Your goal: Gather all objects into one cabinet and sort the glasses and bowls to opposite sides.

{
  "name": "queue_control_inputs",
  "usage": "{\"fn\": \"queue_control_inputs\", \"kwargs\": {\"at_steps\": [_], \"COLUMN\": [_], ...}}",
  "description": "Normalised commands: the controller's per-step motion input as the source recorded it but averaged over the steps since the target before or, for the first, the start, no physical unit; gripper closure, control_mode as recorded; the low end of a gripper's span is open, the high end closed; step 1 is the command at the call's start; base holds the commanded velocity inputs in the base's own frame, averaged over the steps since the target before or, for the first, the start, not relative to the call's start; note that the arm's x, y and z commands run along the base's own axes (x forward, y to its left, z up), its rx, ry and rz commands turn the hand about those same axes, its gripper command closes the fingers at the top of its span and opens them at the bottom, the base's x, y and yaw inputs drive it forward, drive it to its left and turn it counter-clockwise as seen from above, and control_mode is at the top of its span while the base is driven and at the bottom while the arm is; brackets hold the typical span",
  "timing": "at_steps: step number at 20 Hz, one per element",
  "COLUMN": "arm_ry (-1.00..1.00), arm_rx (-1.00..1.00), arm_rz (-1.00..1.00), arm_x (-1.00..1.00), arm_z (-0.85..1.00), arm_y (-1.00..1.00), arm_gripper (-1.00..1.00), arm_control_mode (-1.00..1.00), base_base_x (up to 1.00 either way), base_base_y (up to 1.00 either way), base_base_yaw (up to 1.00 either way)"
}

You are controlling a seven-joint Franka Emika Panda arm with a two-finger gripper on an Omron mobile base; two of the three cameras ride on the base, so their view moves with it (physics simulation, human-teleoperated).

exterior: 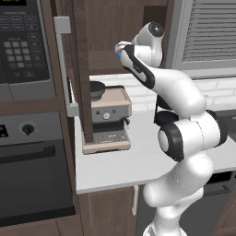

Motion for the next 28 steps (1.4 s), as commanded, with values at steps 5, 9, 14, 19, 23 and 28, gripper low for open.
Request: {"fn": "queue_control_inputs", "kwargs": {"at_steps": [5, 9, 14, 19, 23, 28], "arm_ry": [0.00, 0.00, 0.00, 0.00, 0.00, 0.00], "arm_rx": [0.00, 0.00, 0.00, 0.00, 0.00, 0.00], "arm_rz": [0.00, 0.00, 0.00, 0.00, 0.00, 0.00], "arm_x": [0.16, 0.21, 0.21, 0.15, 0.00, 0.00], "arm_z": [-0.04, -0.03, -0.04, -0.01, 0.00, -0.02], "arm_y": [0.00, 0.00, 0.00, 0.00, 0.00, 0.00], "arm_gripper": [-1.00, -1.00, -1.00, -1.00, -1.00, 1.00], "arm_control_mode": [-1.00, -1.00, -1.00, -1.00, -1.00, -1.00], "base_base_x": [0.00, 0.00, 0.00, 0.00, 0.00, 0.00], "base_base_y": [0.00, 0.00, 0.00, 0.00, 0.00, 0.00], "base_base_yaw": [0.00, 0.00, 0.00, 0.00, 0.00, 0.00]}}
